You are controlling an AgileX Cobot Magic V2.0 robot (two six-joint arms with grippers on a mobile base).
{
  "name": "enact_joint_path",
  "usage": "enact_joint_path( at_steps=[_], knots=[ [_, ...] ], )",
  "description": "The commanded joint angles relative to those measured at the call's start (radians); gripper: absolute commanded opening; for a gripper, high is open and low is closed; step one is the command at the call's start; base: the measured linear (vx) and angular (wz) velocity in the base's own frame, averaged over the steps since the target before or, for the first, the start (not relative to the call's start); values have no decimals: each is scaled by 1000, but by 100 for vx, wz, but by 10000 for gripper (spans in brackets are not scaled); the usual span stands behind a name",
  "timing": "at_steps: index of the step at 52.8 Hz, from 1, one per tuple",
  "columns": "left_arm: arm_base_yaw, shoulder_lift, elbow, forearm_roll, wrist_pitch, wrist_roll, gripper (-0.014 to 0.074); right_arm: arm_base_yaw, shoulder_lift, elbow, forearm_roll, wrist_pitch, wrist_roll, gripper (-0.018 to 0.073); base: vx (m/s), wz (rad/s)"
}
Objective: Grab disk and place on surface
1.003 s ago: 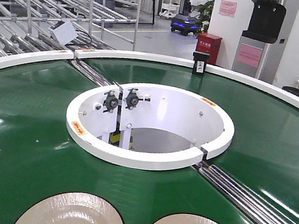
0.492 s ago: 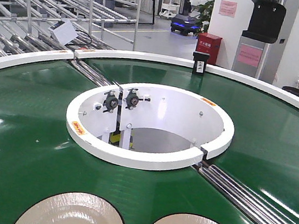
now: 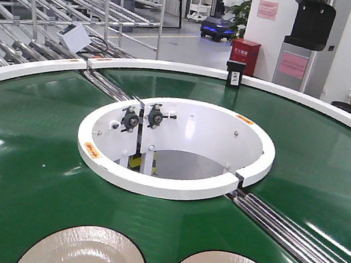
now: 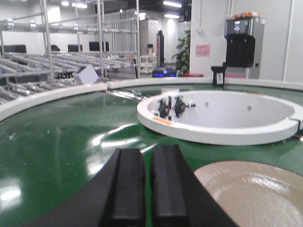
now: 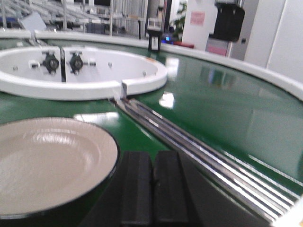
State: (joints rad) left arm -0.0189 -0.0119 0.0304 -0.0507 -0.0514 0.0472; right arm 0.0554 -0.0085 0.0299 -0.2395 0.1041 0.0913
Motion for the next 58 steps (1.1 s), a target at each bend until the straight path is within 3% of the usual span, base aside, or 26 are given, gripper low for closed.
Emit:
enact_joint_path(
  at_steps=[1, 9, 21, 31, 38, 47, 58],
  knots=[
    [-1, 12, -28, -6, -144, -10, 218, -7, -8, 7, -19, -158, -3, -8, 0, 0],
    [-1, 12, -85, -6, -180, -10, 218, -7, -8, -16, -11, -311, 49, -8, 0, 0],
    [-1, 92, -422, -6, 5, -8, 218, -7, 109, -302, 1, -45, 101, -8, 0, 0],
    [-1, 293, -664, -5, 148, -7, 218, -7, 318, -529, 2, -19, 101, -8, 0, 0],
    [-1, 426, -677, -5, 152, -7, 218, -7, 462, -580, 2, -20, 101, -5, 0, 0],
    [-1, 571, -676, -5, 259, -8, 230, -7, 607, -579, 8, 2, 101, 0, 0, 0],
    [-1, 729, -676, -5, 328, -8, 358, -7, 727, -579, 9, 31, 101, 58, 0, 0]
  ],
)
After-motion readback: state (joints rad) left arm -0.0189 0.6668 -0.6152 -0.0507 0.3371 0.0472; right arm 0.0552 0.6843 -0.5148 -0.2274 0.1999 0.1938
